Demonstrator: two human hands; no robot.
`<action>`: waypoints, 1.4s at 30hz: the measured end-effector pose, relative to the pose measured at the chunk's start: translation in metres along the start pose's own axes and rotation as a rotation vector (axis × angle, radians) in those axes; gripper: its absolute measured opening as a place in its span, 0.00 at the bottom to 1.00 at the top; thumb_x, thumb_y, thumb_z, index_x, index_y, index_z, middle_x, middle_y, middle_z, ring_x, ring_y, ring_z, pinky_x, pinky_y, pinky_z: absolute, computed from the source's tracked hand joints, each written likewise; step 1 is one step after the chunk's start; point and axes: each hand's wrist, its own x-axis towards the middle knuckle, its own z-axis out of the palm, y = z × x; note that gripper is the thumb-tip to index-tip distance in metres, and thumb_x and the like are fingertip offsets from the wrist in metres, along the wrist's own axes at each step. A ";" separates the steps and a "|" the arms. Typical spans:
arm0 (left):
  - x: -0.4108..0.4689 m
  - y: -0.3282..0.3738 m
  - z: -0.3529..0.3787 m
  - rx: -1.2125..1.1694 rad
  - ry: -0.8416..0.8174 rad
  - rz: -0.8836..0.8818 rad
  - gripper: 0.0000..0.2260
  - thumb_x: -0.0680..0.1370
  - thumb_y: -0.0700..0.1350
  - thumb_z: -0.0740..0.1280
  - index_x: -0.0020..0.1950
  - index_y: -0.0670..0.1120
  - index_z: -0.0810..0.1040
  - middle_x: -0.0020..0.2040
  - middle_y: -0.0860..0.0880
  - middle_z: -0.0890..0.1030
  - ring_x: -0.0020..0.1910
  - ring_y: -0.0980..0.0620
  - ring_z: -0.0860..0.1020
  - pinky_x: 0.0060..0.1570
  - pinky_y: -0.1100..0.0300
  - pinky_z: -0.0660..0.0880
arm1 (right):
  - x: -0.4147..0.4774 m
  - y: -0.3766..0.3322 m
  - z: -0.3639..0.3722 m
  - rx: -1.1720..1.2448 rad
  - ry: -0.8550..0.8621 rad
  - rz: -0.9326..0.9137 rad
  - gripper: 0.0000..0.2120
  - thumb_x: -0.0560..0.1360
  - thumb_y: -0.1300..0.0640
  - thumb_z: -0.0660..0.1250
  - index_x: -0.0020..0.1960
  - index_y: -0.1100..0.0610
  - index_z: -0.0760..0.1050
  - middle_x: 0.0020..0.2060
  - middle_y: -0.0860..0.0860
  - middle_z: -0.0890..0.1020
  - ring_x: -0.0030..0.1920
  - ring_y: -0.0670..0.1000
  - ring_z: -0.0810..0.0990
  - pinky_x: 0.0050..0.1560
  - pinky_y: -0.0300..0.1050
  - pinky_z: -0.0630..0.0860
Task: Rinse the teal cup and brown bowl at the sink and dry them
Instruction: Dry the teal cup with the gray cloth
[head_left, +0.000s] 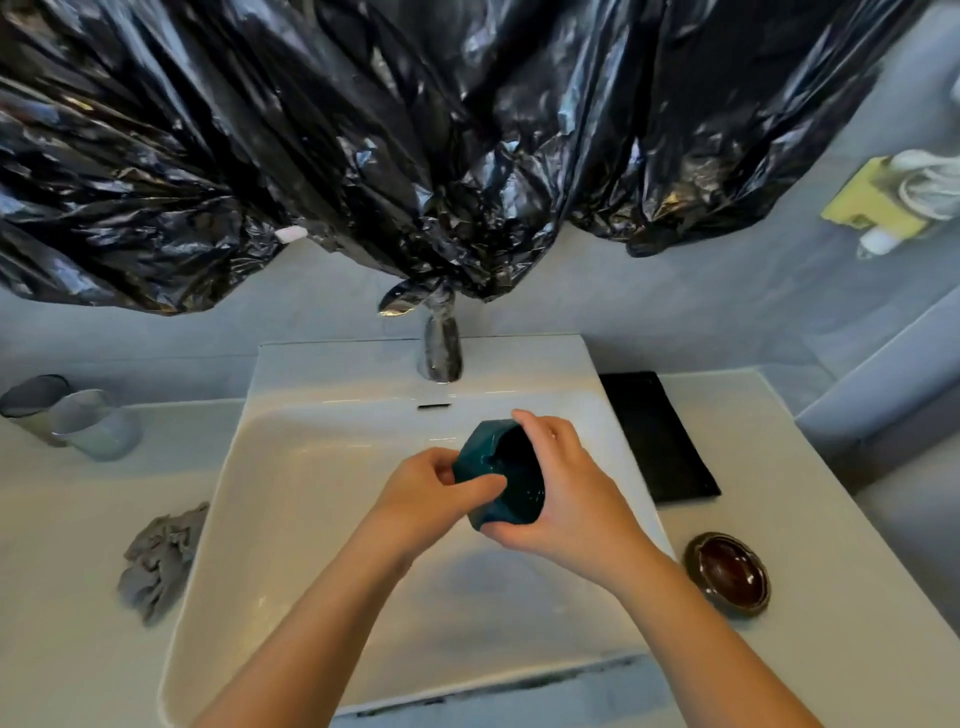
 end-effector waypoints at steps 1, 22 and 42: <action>0.003 0.004 0.014 0.010 0.004 -0.018 0.09 0.70 0.49 0.72 0.48 0.50 0.79 0.43 0.52 0.82 0.42 0.56 0.80 0.40 0.63 0.75 | -0.003 0.011 -0.010 -0.008 -0.018 -0.007 0.47 0.65 0.35 0.74 0.74 0.38 0.48 0.70 0.40 0.59 0.66 0.44 0.67 0.56 0.34 0.73; 0.177 0.074 0.285 -0.468 0.116 -0.178 0.17 0.80 0.43 0.63 0.69 0.47 0.70 0.62 0.45 0.77 0.59 0.47 0.77 0.47 0.57 0.79 | 0.062 0.315 -0.144 0.965 0.046 0.667 0.12 0.76 0.56 0.71 0.58 0.59 0.80 0.50 0.59 0.84 0.48 0.60 0.86 0.50 0.49 0.82; 0.280 0.020 0.314 -0.211 0.449 -0.270 0.15 0.78 0.43 0.65 0.64 0.43 0.77 0.54 0.45 0.80 0.54 0.44 0.79 0.57 0.48 0.78 | 0.127 0.373 -0.064 0.588 0.043 0.705 0.12 0.78 0.58 0.65 0.54 0.66 0.82 0.40 0.59 0.82 0.38 0.52 0.77 0.44 0.50 0.82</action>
